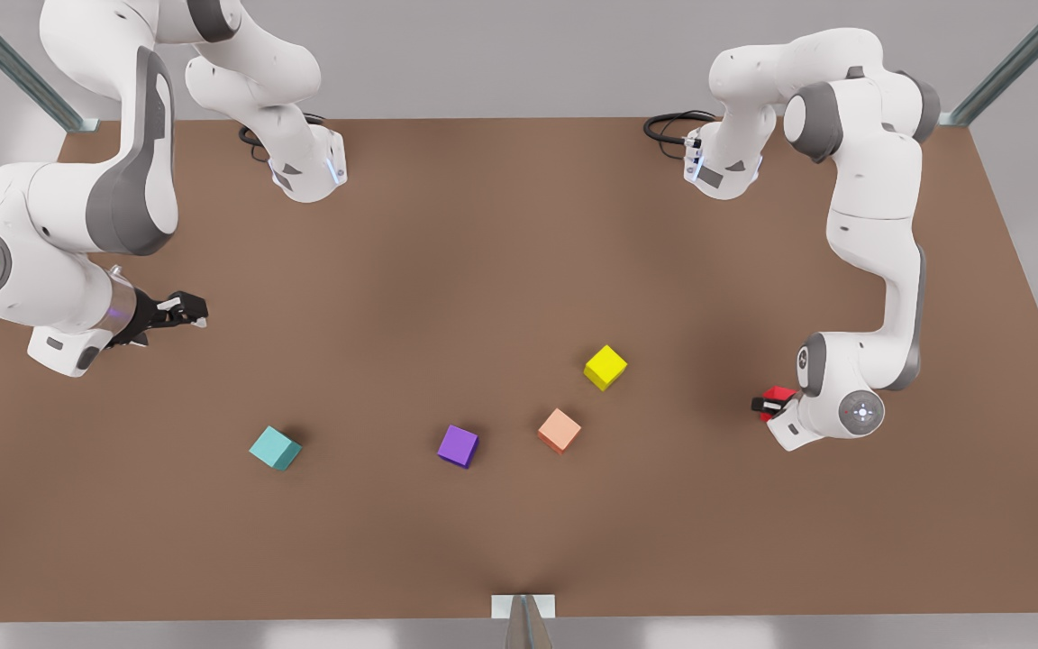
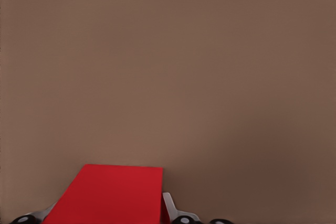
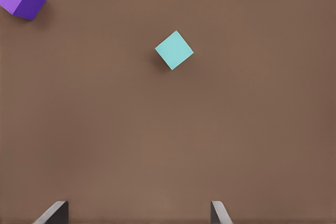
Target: Pick up red wooden cube and pass to hand red wooden cube and place in blue wooden cube
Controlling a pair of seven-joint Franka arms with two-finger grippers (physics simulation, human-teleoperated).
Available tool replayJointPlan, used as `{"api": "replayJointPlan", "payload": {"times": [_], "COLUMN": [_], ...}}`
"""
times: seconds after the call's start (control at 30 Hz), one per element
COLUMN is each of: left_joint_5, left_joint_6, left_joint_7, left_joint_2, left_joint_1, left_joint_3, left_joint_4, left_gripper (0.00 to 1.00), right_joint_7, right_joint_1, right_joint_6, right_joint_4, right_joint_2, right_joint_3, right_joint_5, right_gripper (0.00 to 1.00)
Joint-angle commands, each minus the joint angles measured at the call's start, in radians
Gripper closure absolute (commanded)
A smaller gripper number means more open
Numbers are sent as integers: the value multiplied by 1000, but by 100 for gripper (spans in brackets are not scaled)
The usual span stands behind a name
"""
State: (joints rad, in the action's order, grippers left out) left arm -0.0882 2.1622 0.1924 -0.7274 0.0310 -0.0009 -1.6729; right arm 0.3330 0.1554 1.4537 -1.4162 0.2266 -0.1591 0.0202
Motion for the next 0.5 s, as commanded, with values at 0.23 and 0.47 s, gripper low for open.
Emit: {"api": "replayJointPlan", "payload": {"times": [0.23,0.47], "left_joint_5": [252,855], "left_joint_6": [-449,-165], "left_joint_7": [-14,-110], "left_joint_2": [14,-211], "left_joint_1": [76,46], "left_joint_3": [-174,-682], "left_joint_4": [240,303], "left_gripper": [35,38], "right_joint_7": [20,754], "right_joint_1": [0,-70], "right_joint_6": [-1,-47], "right_joint_4": [2,72], "right_joint_2": [2,332], "right_joint_3": [0,32], "right_joint_5": [-3,633], "right_gripper": [0,0]}}
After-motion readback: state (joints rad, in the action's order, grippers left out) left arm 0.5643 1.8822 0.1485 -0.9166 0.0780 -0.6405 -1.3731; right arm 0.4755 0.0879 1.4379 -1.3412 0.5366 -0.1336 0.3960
